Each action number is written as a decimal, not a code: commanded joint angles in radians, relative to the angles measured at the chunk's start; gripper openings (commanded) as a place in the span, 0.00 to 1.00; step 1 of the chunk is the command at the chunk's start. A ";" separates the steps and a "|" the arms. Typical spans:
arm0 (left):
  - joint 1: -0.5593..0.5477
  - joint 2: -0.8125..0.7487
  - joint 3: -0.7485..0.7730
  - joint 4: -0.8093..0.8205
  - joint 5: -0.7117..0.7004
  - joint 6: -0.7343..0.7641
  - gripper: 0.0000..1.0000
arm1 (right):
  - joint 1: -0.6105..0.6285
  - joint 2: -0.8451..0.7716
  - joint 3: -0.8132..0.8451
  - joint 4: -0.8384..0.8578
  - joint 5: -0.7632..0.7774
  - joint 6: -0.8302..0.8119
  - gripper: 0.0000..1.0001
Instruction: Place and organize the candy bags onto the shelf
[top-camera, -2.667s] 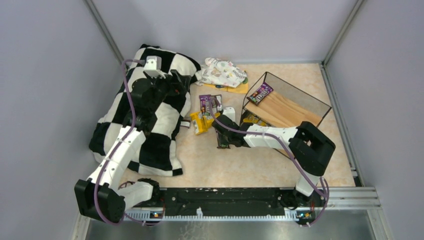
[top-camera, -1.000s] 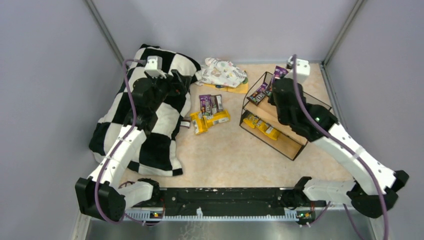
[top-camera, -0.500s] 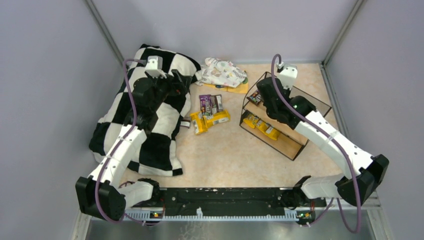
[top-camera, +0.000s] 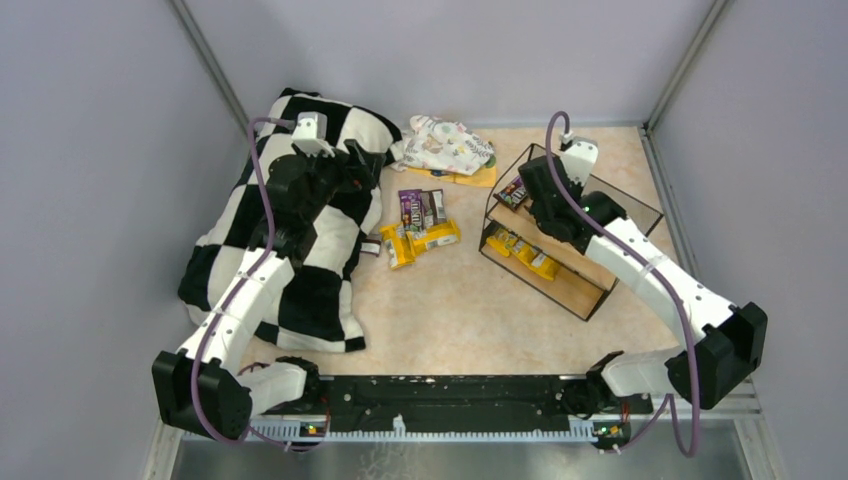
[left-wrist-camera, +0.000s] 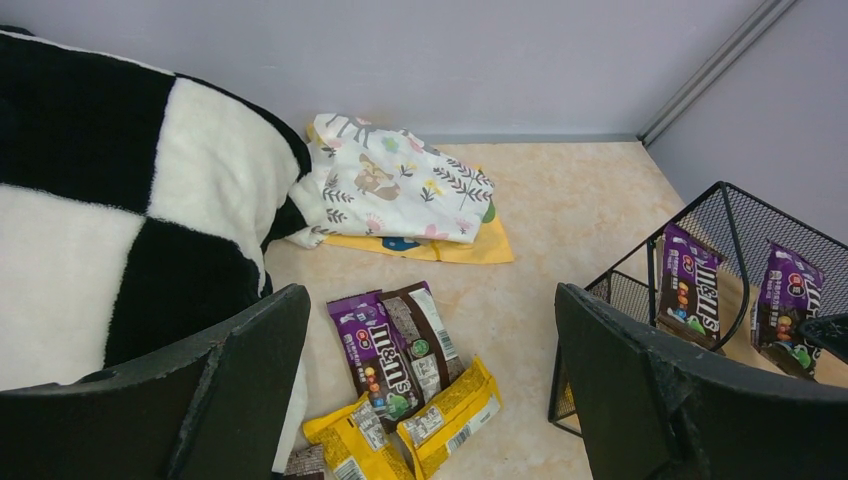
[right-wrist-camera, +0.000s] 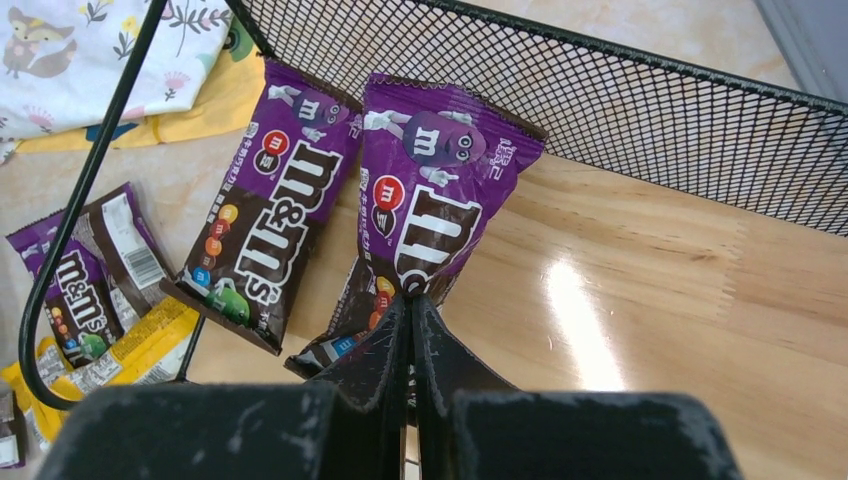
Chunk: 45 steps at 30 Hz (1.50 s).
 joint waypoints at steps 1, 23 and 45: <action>0.000 0.004 0.012 0.042 0.006 0.000 0.98 | -0.016 0.000 -0.017 0.071 -0.025 0.011 0.00; 0.001 0.006 0.018 0.034 0.001 0.003 0.98 | -0.041 0.008 -0.033 0.113 -0.074 -0.005 0.15; 0.004 0.031 0.045 -0.006 -0.027 0.009 0.98 | 0.129 -0.292 -0.138 0.373 -0.692 -0.501 0.61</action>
